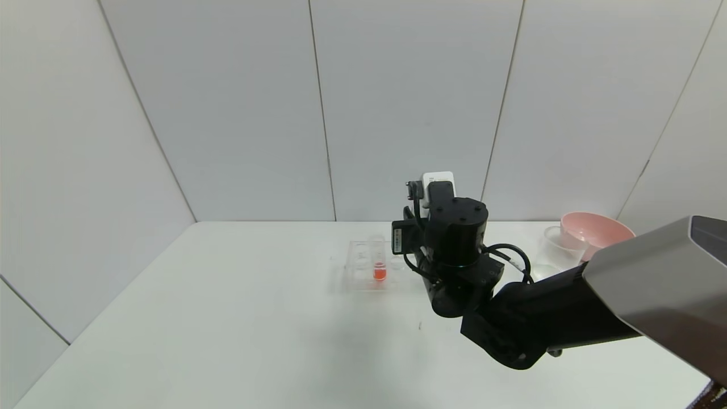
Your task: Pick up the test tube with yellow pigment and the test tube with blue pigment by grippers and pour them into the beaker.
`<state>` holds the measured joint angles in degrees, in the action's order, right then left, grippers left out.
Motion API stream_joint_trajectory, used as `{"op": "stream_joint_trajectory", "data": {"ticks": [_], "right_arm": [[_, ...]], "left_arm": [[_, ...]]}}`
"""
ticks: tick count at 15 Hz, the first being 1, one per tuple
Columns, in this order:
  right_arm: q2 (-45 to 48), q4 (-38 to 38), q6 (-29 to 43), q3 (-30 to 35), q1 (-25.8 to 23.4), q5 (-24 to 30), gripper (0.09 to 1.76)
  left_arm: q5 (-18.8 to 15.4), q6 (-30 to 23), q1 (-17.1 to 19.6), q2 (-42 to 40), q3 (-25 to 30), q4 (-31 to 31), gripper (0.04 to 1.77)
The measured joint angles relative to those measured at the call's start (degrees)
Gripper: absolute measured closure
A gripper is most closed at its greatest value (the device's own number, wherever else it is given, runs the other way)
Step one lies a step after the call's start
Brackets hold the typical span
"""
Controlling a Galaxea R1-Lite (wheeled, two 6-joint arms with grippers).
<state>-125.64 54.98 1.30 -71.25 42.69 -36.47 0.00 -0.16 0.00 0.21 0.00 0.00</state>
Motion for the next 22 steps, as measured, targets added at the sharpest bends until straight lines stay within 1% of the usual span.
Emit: {"op": "stream_joint_trajectory", "data": {"ticks": [1, 3, 5, 8, 9, 11, 12, 14, 16, 18, 19, 20, 22], "right_arm": [[0.61, -0.1, -0.62, 0.98, -0.05, 0.9, 1.32], [2.78, -0.49, -1.82, 4.14, -0.05, 5.17, 1.32], [6.49, -0.77, -3.29, 9.7, -0.48, 10.86, 1.32], [14.09, -2.84, -5.0, 18.27, -2.78, 19.4, 1.32], [17.01, -4.57, -5.29, 20.89, -3.96, 23.43, 1.32], [23.58, -9.72, -5.62, 25.56, -7.78, 35.13, 1.32], [26.77, -12.81, -5.81, 27.14, -10.75, 40.96, 1.32], [32.44, -19.13, -7.59, 28.98, -18.44, 52.18, 1.32], [36.41, -23.83, -11.29, 29.46, -27.54, 63.73, 1.32], [38.6, -28.36, -15.88, 28.98, -36.91, 73.75, 1.32], [39.03, -30.98, -18.85, 27.98, -41.73, 77.91, 1.32], [38.9, -33.79, -21.64, 26.25, -45.8, 80.76, 1.32], [36.94, -38.67, -26.51, 21.31, -52.53, 84.07, 1.32]], "left_arm": [[0.0, 0.0, 0.0, 0.0, 0.0, 0.0, 0.05], [0.0, 0.0, -0.02, 0.0, 0.0, 0.0, 0.05], [0.0, 0.0, -0.02, 0.0, 0.0, 0.0, 0.05], [0.0, 0.0, -0.02, 0.0, 0.0, 0.0, 0.05], [0.0, 0.0, -0.02, 0.0, 0.0, 0.0, 0.05], [-0.02, 0.0, -0.05, 0.0, 0.0, 0.0, 0.05], [0.0, 0.0, -0.05, 0.0, 0.0, 0.0, 0.05], [0.0, 0.0, 0.0, 0.0, 0.0, 0.0, 0.05], [0.0, 0.0, -0.02, 0.0, 0.0, 0.0, 0.05], [0.0, 0.0, -0.02, 0.0, 0.0, 0.0, 0.05], [0.0, 0.0, -0.02, 0.0, 0.0, 0.0, 0.05], [0.0, 0.0, -0.05, 0.0, 0.0, 0.0, 0.05], [0.0, 0.02, -0.02, 0.0, 0.0, 0.02, 0.05]]}}
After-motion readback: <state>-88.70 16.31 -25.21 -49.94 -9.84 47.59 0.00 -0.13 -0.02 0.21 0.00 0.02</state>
